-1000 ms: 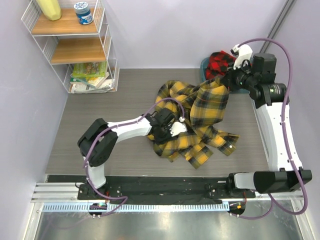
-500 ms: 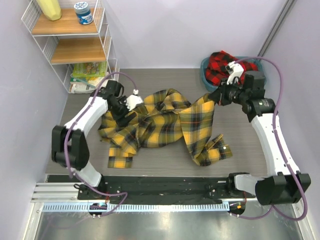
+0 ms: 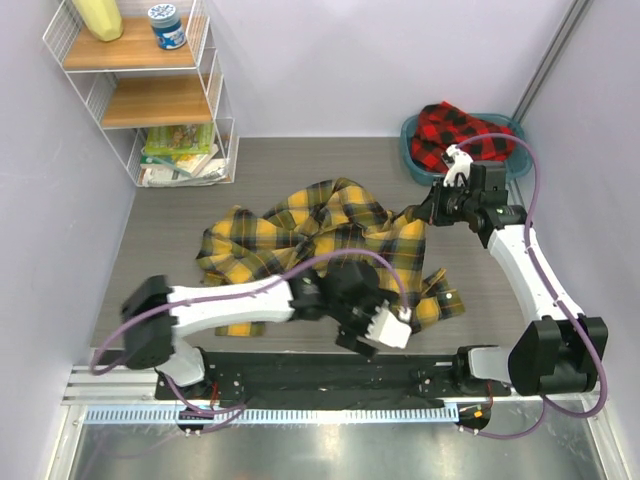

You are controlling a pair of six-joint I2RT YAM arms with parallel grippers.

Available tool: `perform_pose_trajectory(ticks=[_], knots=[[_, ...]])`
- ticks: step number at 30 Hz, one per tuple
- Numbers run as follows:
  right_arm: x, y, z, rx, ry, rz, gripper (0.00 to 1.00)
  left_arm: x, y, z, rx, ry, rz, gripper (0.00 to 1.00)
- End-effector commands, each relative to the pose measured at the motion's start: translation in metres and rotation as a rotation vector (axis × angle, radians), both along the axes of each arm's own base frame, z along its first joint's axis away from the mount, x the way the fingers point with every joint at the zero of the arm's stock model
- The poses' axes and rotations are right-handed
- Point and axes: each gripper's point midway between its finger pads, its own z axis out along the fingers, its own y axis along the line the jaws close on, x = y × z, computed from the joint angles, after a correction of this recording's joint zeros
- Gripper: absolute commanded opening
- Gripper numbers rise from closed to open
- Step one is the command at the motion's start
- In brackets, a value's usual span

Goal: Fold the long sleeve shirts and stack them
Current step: Flatten the shirt out

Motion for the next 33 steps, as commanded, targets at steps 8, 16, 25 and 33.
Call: perform_pose_trajectory(ticks=[8,16,25,33], knots=[[0.031,0.0,0.0,0.015,-0.054,-0.015,0.01,-0.01,-0.128,-0.06,-0.022,-0.097,-0.079,0.82],[0.023,-0.003,-0.005,-0.034,-0.07,0.016,0.01,0.025,-0.102,-0.113,0.157,-0.179,0.045,0.27],[0.009,-0.006,-0.01,-0.093,-0.054,0.074,0.01,0.043,-0.039,0.116,-0.267,0.266,0.311,0.0],[-0.025,0.007,-0.02,-0.074,0.039,0.219,0.01,0.285,0.09,0.098,-0.441,0.513,1.302,0.26]])
